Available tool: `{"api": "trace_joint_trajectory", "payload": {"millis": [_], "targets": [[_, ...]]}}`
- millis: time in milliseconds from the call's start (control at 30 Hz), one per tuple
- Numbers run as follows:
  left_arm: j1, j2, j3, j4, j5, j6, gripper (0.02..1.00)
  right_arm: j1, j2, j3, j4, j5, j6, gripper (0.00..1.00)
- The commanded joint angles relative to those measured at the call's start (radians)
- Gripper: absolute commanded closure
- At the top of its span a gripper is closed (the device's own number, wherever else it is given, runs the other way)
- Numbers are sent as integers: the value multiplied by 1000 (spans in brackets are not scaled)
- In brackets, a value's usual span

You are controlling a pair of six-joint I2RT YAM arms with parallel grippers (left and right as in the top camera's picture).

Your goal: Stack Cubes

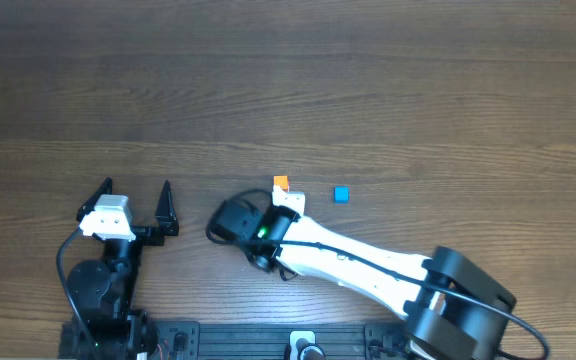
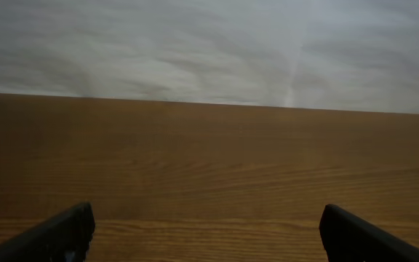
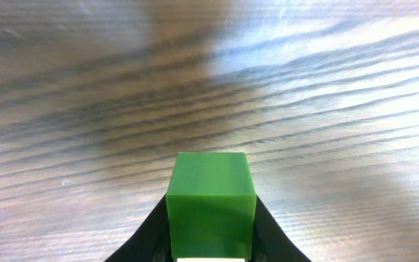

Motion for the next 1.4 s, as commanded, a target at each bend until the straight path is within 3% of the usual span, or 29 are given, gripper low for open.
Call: {"api": "trace_joint_trajectory", "payload": {"millis": [33,400,733,1400], "targets": [[6,-6,-8,4,13,-10,18,-37,-38,203,-134,118,-79,991],[6,-6,-8,4,13,-10,18,-223,74,438,-171,27,-333,991],[6,-6,-8,4,13,-10,18,-268,197,450,-159,-51,-353,989],[6,-6,-8,4,13,-10,18,-299,211,421,-115,-77,-369,991]]}}
